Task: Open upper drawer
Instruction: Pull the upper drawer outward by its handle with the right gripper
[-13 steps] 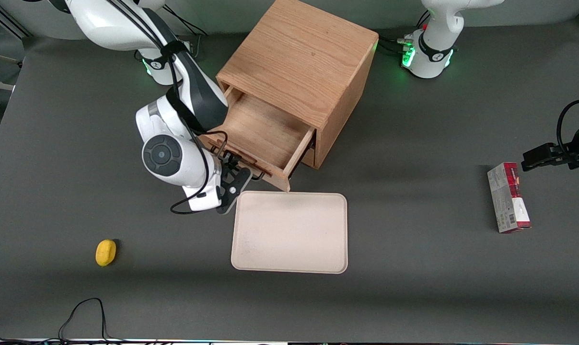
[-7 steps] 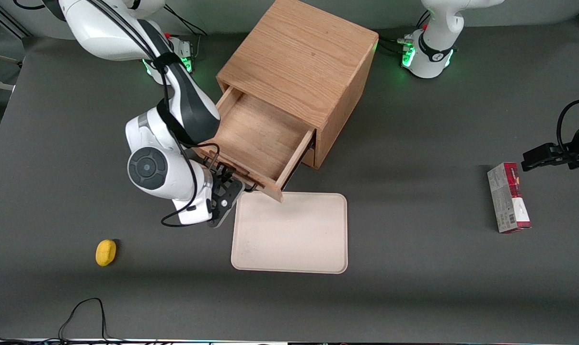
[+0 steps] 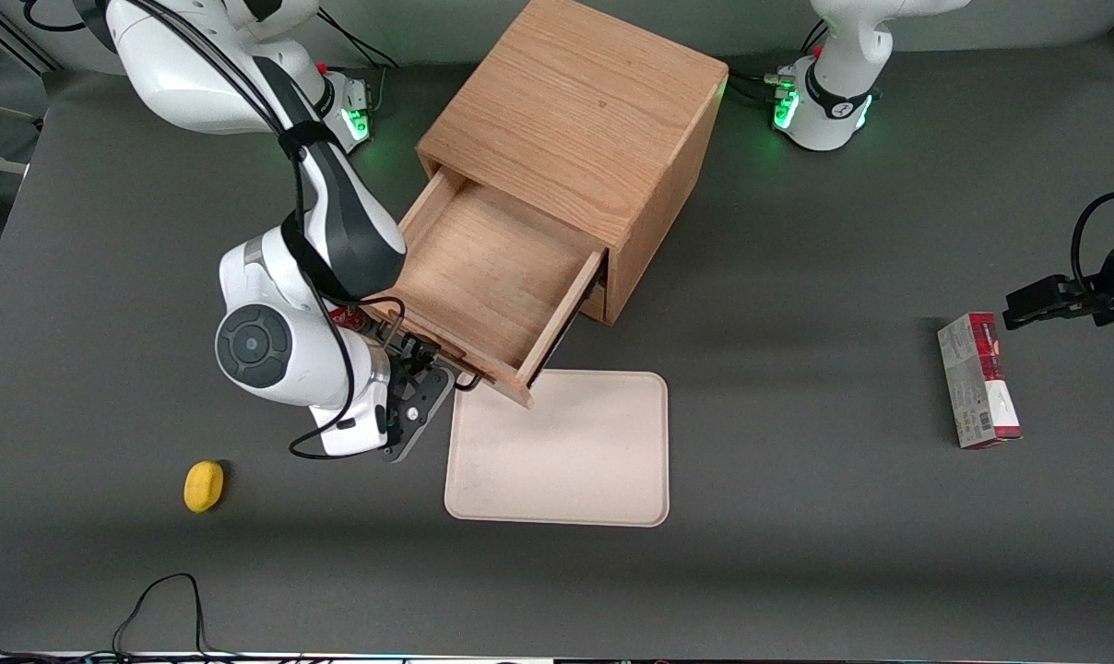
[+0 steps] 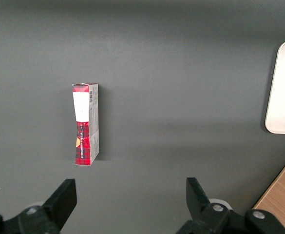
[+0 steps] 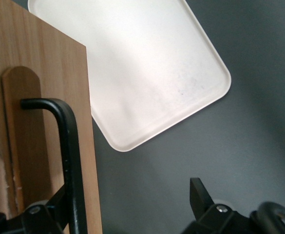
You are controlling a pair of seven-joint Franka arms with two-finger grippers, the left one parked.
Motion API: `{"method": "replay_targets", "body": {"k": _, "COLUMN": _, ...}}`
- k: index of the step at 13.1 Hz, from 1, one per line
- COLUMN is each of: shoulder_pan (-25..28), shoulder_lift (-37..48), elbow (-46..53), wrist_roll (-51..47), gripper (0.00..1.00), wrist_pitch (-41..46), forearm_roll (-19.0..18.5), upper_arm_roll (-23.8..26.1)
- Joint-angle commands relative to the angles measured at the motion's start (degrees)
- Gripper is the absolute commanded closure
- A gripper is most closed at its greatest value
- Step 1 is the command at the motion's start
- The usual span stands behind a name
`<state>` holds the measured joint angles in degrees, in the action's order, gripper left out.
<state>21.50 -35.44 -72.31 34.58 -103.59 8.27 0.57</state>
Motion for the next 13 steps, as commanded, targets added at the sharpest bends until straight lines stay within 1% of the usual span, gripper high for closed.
{"method": "replay_targets", "body": {"k": 1, "shoulder_pan": -2.07, "shoulder_lift": -2.0, "elbow": 3.14, "wrist_roll": 3.11, "gripper": 0.0, "wrist_pitch": 0.14, "forearm_roll": -0.18, "upper_arm_roll": 0.31}}
{"method": "replay_targets", "body": {"k": 4, "shoulder_pan": -3.56, "shoulder_lift": -2.79, "elbow": 3.84, "wrist_roll": 4.53, "gripper": 0.0, "wrist_pitch": 0.05, "forearm_roll": -0.01, "upper_arm_roll": 0.31}}
{"method": "replay_targets", "body": {"k": 7, "shoulder_pan": -3.66, "shoulder_lift": -4.1, "elbow": 5.86, "wrist_roll": 3.91, "gripper": 0.0, "wrist_pitch": -0.21, "forearm_roll": 0.17, "upper_arm_roll": 0.31}}
{"method": "replay_targets", "body": {"k": 13, "shoulder_pan": -4.09, "shoulder_lift": -4.99, "elbow": 6.74, "wrist_roll": 3.12, "gripper": 0.0, "wrist_pitch": -1.7, "forearm_roll": 0.34, "upper_arm_roll": 0.31}}
